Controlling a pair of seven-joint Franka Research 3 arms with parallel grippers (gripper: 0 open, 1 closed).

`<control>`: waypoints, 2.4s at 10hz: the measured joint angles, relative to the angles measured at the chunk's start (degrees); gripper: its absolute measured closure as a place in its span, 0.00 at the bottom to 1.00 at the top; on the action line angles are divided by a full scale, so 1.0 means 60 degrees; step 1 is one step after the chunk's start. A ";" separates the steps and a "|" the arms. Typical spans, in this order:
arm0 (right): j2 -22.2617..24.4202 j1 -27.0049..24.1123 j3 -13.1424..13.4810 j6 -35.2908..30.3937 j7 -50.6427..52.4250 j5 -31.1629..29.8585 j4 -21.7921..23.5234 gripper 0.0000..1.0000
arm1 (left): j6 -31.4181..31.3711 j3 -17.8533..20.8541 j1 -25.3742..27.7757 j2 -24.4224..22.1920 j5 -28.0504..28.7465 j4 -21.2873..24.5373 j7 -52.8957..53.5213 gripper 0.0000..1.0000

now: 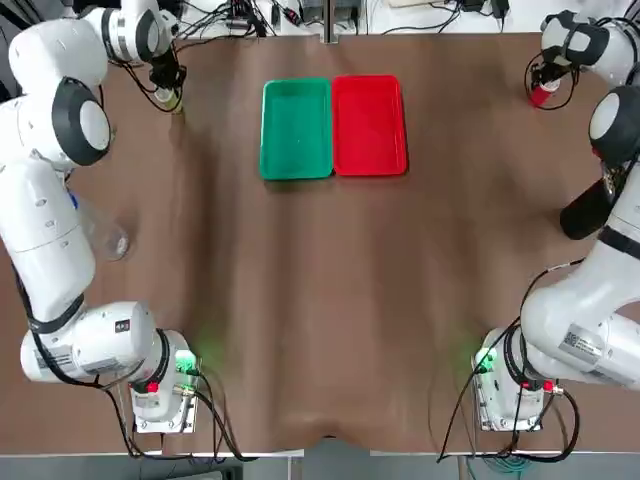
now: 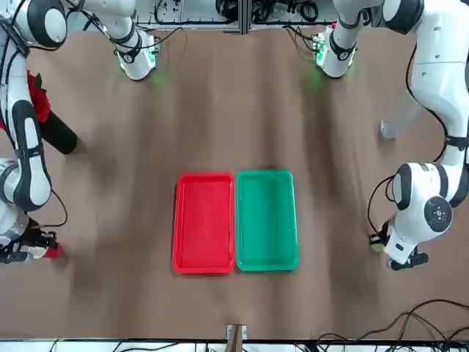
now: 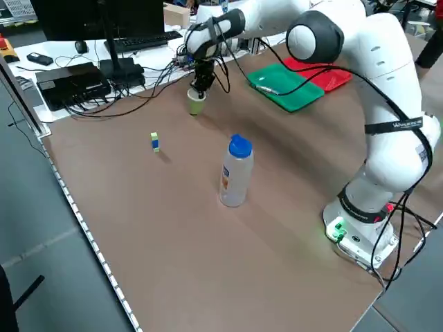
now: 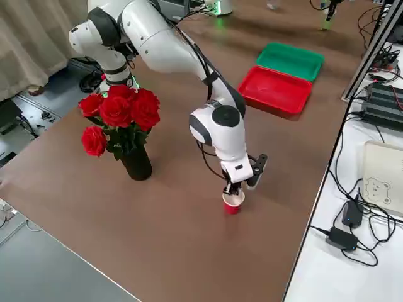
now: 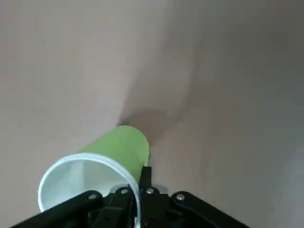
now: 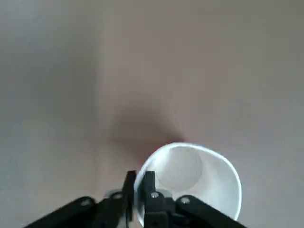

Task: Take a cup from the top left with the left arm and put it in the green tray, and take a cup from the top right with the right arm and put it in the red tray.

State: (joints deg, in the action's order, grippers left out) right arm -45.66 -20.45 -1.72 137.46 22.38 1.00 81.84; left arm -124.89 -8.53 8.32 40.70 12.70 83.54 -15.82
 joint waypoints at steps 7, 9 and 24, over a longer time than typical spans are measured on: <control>0.1696 0.0600 -0.0194 -0.3506 -0.1603 0.0097 -0.0577 0.96 | 0.2477 -0.1000 -0.3012 -0.1588 -0.1024 -0.0210 -0.5999 0.98; 0.2498 0.1336 -0.0312 -0.4587 -0.3863 0.0238 -0.0564 0.96 | 0.2310 -0.0977 -0.3934 -0.1134 -0.1039 -0.0252 -0.7352 0.98; 0.1315 0.7067 -0.0614 -0.1599 -1.2404 0.1799 0.0224 0.96 | 0.0886 -0.0495 -0.4794 -0.0104 -0.1042 -0.1729 -0.8047 0.01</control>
State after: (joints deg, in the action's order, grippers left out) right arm -37.76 21.96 -5.40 127.87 -52.04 11.79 83.18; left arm -119.57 -11.50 -20.44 40.08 6.45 73.16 -64.10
